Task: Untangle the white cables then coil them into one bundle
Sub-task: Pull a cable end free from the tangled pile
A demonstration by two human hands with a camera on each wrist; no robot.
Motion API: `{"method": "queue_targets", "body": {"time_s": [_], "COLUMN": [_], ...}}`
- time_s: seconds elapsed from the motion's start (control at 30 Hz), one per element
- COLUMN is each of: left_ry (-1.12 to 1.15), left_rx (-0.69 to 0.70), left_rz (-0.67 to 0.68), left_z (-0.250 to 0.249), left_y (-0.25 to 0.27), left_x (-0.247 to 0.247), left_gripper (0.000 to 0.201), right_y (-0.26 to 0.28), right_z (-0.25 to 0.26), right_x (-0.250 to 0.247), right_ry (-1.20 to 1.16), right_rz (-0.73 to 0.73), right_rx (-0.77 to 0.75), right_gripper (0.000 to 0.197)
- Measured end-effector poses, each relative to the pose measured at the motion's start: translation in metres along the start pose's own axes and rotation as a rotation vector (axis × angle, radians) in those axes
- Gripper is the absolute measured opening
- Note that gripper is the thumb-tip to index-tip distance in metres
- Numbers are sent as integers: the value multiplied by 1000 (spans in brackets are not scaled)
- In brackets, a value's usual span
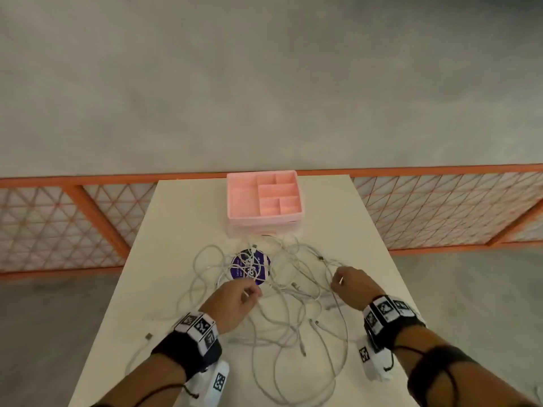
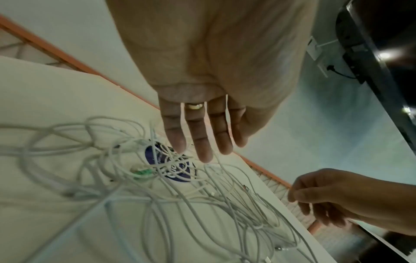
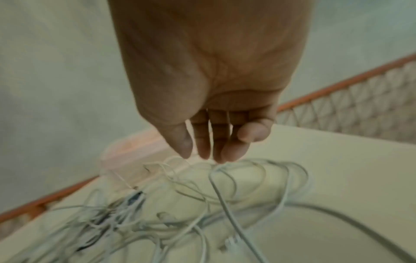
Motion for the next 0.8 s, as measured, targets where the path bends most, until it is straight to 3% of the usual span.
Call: {"method": "queue_targets", "body": {"time_s": [0.13, 0.2, 0.27, 0.43, 0.53, 0.63, 0.8], "left_ry": [8, 46, 70, 79, 184, 350, 365], "left_rx": [28, 41, 63, 211, 240, 124, 114], "left_rz": [2, 14, 37, 74, 34, -67, -116], "left_z": [-16, -22, -32, -71, -87, -90, -70], "left_y": [-11, -16, -23, -54, -75, -93, -103], "left_x": [15, 22, 25, 24, 17, -1, -20], "left_gripper": [19, 19, 20, 43, 35, 19, 35], "right_y": [-9, -6, -4, -8, -15, -26, -44], "right_z": [-11, -8, 1, 65, 103, 123, 142], "right_x": [28, 40, 43, -13, -61, -108, -193], "right_ry": [126, 126, 55, -162, -210, -232, -488], "right_rz": [110, 190, 210, 177, 130, 57, -299], "right_rx": [155, 160, 113, -156, -304, -342, -325], "right_gripper": [41, 35, 14, 21, 22, 21, 17]}}
Point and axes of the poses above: each hand's wrist, its own y-axis away from the middle knuckle, its own x-axis out of the palm, z = x × y, the point moved 4 cm from there along -y, towards the middle knuckle, and after that the axes turned 14 degrees about -z, right-handed, at the moved point
